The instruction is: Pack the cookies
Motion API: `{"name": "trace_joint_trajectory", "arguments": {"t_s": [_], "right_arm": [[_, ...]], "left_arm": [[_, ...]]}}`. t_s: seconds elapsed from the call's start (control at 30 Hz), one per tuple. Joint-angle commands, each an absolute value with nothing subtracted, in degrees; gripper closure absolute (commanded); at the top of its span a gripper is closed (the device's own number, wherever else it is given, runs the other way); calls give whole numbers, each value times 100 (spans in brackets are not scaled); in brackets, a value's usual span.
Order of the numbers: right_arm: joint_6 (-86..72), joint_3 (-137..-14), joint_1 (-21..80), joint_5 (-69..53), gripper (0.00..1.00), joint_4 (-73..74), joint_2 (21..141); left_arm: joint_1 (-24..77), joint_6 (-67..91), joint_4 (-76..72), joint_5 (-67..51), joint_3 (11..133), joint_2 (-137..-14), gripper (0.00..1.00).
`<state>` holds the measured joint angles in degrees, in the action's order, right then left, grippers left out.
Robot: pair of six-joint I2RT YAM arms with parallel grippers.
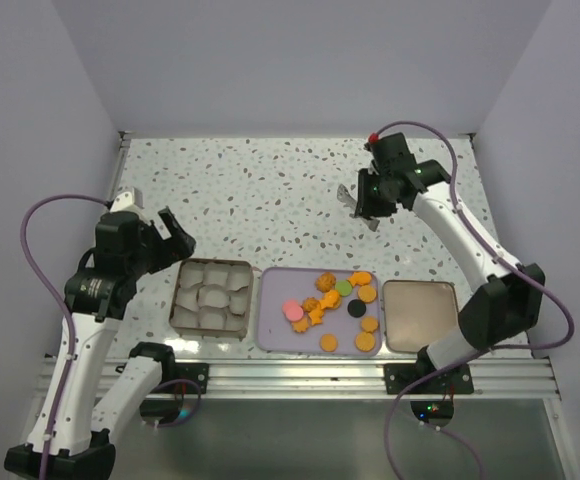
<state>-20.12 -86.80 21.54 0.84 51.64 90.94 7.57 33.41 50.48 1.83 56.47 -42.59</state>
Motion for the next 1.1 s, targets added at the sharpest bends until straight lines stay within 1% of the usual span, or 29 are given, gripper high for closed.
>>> {"name": "trace_joint_trajectory", "arguments": {"t_s": [0.0,0.1,0.33,0.47,0.6,0.7,0.9,1.07], "right_arm": [[-2232,-8412,2267,-465,72,5712,8405],[-2311,-8350,2407,-659,74,5967,8122],[-2364,-8525,2926,-984,74,6749,7498],[-2434,-8464,3313,-1019,72,7241,7181],[-2505,-8271,3559,-1116,65,7575,6831],[-2575,-8157,3630,-1064,62,7813,6540],[-2601,-7691,3647,-774,62,8033,6118],[-2672,-7410,3647,-642,62,8147,5986]], "left_arm": [[773,3296,4650,-104,5572,-4289,9],[773,3348,4579,-202,5546,-4280,9],[773,3331,4623,-308,5528,-4175,9],[773,3270,4737,-281,5546,-4078,9],[773,3270,4808,-299,5528,-3990,9],[773,3270,4843,-308,5511,-3929,9],[773,3252,4869,-343,5458,-3885,9],[773,3270,4869,-343,5397,-3832,9]]}}
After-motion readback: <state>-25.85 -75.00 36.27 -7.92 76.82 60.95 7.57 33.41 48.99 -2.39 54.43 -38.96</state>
